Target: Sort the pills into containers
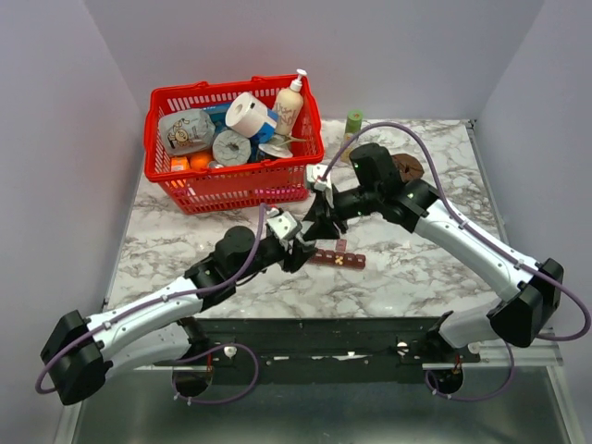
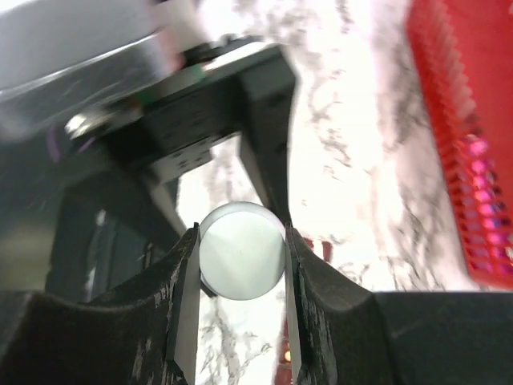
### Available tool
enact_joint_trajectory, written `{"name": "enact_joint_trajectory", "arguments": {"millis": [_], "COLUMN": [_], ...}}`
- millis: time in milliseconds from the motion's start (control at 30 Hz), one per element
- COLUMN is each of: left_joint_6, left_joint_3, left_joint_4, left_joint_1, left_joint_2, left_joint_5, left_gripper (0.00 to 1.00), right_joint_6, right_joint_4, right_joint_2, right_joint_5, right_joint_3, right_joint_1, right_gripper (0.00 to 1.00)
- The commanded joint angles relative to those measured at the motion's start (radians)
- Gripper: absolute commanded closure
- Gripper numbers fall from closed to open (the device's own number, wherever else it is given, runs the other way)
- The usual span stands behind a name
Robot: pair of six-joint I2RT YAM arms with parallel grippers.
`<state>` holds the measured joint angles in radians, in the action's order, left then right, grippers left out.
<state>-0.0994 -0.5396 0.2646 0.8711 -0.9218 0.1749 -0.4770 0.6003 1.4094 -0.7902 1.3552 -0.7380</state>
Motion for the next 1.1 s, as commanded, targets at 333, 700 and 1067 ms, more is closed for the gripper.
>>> {"name": "enact_joint_trajectory", "arguments": {"millis": [333, 700, 1067], "left_joint_6": [-0.033, -0.011, 0.259], "left_joint_3": [-0.115, 0.001, 0.004], "left_joint_4": [0.590, 0.371, -0.122], "left_joint_1": [0.129, 0.106, 0.052], "left_joint_2": [-0.238, -0.020, 0.267], "left_joint_5": [-0.635, -0.379, -0.230], "left_gripper": [1.00, 0.01, 0.01], "right_joint_6": [0.316, 0.232, 0.036], "right_joint_4": [-0.091, -0.112, -0.322], "right_joint_2": [0.039, -0.059, -0.283], "right_joint_5": [0.253, 0.163, 0.279], "right_joint_3": [-0.087, -0.146, -0.485], "right_joint_1": [0.046, 0.155, 0.334], "right_gripper": [0.93, 0.93, 0.92]}}
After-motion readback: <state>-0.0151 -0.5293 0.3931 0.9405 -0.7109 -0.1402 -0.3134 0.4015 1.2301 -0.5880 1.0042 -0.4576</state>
